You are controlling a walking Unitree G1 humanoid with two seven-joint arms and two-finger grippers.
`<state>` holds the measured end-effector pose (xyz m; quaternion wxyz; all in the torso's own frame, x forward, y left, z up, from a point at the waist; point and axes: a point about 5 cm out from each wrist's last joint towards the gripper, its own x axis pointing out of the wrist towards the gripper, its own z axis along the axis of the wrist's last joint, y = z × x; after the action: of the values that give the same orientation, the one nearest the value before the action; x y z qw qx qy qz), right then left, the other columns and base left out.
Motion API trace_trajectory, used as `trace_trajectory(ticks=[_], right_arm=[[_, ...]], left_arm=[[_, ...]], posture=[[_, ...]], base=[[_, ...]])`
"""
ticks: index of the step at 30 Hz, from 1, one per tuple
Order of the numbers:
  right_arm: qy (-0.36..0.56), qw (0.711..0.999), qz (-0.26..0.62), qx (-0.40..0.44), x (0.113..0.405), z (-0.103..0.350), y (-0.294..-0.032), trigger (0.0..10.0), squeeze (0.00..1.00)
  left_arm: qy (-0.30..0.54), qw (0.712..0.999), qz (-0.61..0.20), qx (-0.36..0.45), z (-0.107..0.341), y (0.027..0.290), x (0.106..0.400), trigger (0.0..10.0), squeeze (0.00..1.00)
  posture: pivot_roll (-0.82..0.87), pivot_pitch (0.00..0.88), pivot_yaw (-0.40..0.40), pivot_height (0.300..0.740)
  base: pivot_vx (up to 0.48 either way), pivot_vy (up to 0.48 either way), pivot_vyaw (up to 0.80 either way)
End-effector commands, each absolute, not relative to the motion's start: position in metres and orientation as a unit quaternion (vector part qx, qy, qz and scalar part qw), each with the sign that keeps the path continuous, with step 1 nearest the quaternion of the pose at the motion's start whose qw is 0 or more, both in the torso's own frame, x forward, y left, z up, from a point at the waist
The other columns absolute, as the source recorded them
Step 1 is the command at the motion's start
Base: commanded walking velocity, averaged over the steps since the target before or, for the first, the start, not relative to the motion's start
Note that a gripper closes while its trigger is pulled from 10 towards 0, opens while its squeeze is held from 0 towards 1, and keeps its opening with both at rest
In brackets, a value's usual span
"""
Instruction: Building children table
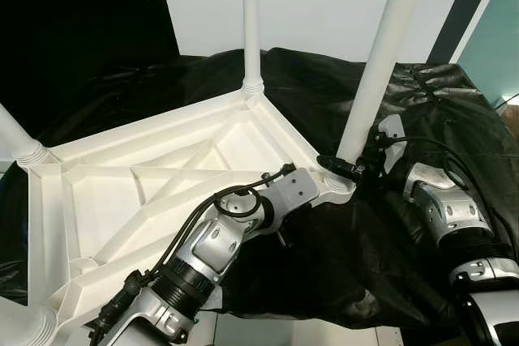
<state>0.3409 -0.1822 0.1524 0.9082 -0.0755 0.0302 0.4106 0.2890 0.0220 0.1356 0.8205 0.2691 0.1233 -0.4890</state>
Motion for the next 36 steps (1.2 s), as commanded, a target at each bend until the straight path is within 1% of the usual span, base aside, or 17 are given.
trace_trajectory(ticks=[1,2,3,8,9,11,12,13,14,16,20,22,23,24,26,30,36], right_arm=[[0.056,0.895,0.437,-0.064,0.333,0.139,-0.178,0.0,0.0],[0.052,0.903,0.423,-0.061,0.332,0.139,-0.179,0.0,0.0],[0.049,0.915,0.397,-0.053,0.332,0.138,-0.179,10.0,0.0],[0.039,0.94,0.336,-0.044,0.331,0.133,-0.177,10.0,0.0],[0.039,0.94,0.336,-0.044,0.331,0.133,-0.177,10.0,0.0],[0.036,0.969,0.238,-0.045,0.326,0.127,-0.171,10.0,0.0],[0.036,0.969,0.238,-0.045,0.326,0.127,-0.171,10.0,0.0],[0.042,0.986,0.157,-0.032,0.322,0.123,-0.169,10.0,0.0],[0.042,0.986,0.157,-0.032,0.322,0.123,-0.169,10.0,0.0],[0.046,0.994,0.093,-0.037,0.316,0.119,-0.165,10.0,0.0],[0.048,0.995,0.073,-0.038,0.314,0.117,-0.16,10.0,0.0],[0.051,0.998,-0.008,-0.021,0.306,0.109,-0.149,10.0,0.0],[0.051,0.998,-0.008,-0.021,0.306,0.109,-0.149,10.0,0.0],[0.059,0.998,-0.037,0.008,0.303,0.104,-0.142,10.0,0.0],[0.065,0.996,-0.054,0.028,0.3,0.101,-0.136,10.0,0.0],[0.054,0.997,-0.038,0.041,0.299,0.105,-0.127,10.0,0.0],[0.041,0.998,-0.035,0.039,0.296,0.112,-0.13,10.0,0.0]], left_arm=[[0.115,0.833,-0.464,0.279,0.139,0.028,0.294,10.0,0.0],[0.115,0.832,-0.465,0.279,0.139,0.027,0.294,10.0,0.0],[0.115,0.832,-0.466,0.279,0.139,0.027,0.294,10.0,0.0],[0.116,0.83,-0.468,0.279,0.139,0.027,0.292,10.0,0.0],[0.116,0.83,-0.468,0.279,0.139,0.027,0.292,10.0,0.0],[0.119,0.829,-0.471,0.278,0.138,0.027,0.29,10.0,0.0],[0.119,0.829,-0.471,0.278,0.138,0.027,0.29,10.0,0.0],[0.121,0.828,-0.473,0.276,0.136,0.027,0.288,10.0,0.0],[0.121,0.828,-0.473,0.276,0.136,0.027,0.288,10.0,0.0],[0.123,0.826,-0.475,0.276,0.135,0.027,0.286,10.0,0.0],[0.123,0.826,-0.476,0.276,0.135,0.026,0.286,10.0,0.0],[0.123,0.825,-0.478,0.275,0.134,0.025,0.285,10.0,0.0],[0.123,0.825,-0.478,0.275,0.134,0.025,0.285,10.0,0.0],[0.122,0.825,-0.479,0.275,0.134,0.025,0.285,10.0,0.0],[0.122,0.824,-0.479,0.275,0.134,0.024,0.284,10.0,0.0],[0.122,0.823,-0.481,0.275,0.134,0.023,0.284,10.0,0.0],[0.12,0.821,-0.484,0.278,0.134,0.022,0.284,10.0,0.0]], posture=[[-0.04,0.0,-0.007,0.74],[-0.04,0.0,-0.006,0.74],[-0.04,0.0,-0.007,0.74],[-0.04,0.0,-0.007,0.74],[-0.04,0.0,-0.007,0.74],[-0.05,0.0,-0.01,0.74],[-0.05,0.0,-0.01,0.74],[-0.05,0.0,-0.008,0.74],[-0.05,0.0,-0.008,0.74],[-0.05,0.0,-0.009,0.74],[-0.05,0.0,-0.011,0.74],[-0.05,0.0,-0.016,0.74],[-0.05,0.0,-0.016,0.74],[-0.04,0.0,-0.018,0.74],[-0.04,0.0,-0.019,0.74],[-0.05,0.0,-0.016,0.74],[-0.05,0.0,-0.015,0.74]], base=[[0.0,0.0,0.0],[0.0,0.0,0.0],[0.0,0.0,0.0],[0.0,0.0,0.0],[0.0,0.0,0.0],[0.0,0.0,0.0],[0.0,0.0,0.0],[0.0,0.0,0.0],[0.0,0.0,0.0],[0.0,0.0,0.0],[0.0,0.0,0.0],[0.0,0.0,0.0],[0.0,0.0,0.0],[0.0,0.0,0.0],[0.0,0.0,0.0],[0.0,0.0,0.0],[0.0,0.0,0.0]])
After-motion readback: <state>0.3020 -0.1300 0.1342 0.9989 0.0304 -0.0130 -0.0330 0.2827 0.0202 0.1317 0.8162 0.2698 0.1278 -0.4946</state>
